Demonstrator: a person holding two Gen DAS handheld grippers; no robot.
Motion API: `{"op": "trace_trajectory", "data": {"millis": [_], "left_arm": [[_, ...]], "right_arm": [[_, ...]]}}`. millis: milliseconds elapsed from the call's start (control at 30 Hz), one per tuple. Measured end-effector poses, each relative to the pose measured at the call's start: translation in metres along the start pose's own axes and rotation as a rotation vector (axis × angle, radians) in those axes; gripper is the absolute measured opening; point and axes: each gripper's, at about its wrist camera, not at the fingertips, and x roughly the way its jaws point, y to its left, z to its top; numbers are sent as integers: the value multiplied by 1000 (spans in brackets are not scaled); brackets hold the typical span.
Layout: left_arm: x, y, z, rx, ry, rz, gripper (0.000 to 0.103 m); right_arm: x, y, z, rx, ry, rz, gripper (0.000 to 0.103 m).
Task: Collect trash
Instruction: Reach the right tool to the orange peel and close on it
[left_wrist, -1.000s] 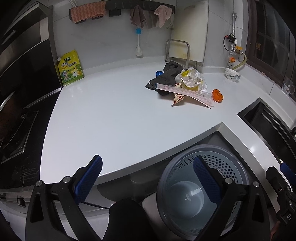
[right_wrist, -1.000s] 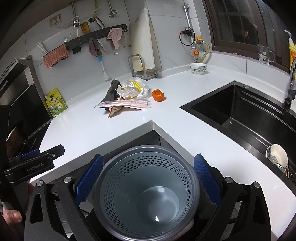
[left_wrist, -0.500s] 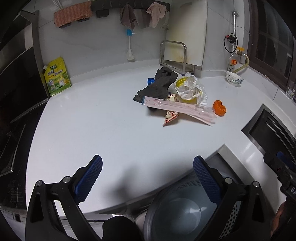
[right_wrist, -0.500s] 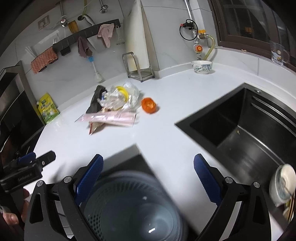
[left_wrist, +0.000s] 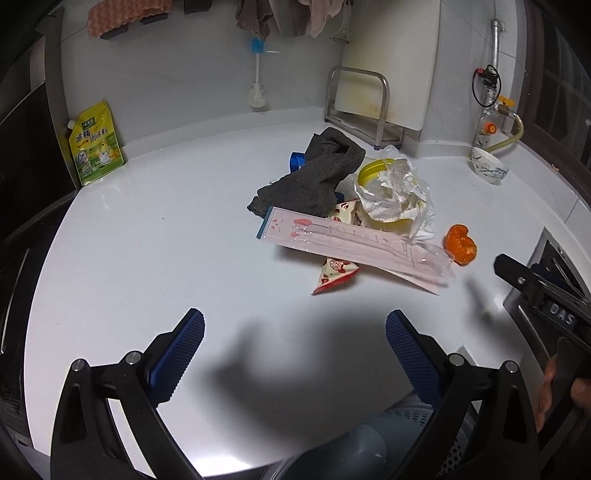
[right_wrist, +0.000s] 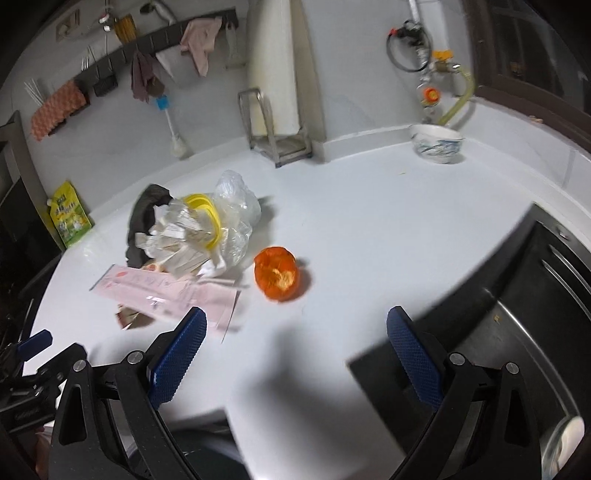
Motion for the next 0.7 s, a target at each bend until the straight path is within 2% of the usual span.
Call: {"op": "trace_trajectory", "data": {"millis": [300,633,667,700], "left_arm": [[19,-5,8,-29,14,26,97],[28,-16,9,-31,21,30,97],[29,-17,9,-33,23,30,97],[30,-17,9,-35,23,30,97]], "right_arm": [[49,0,25,-101,83,-29,93],[66,6,27,-161,113,-88,92],[66,7,27,-167,113,-88,90],[67,8,27,-172,117,-83,81]]}}
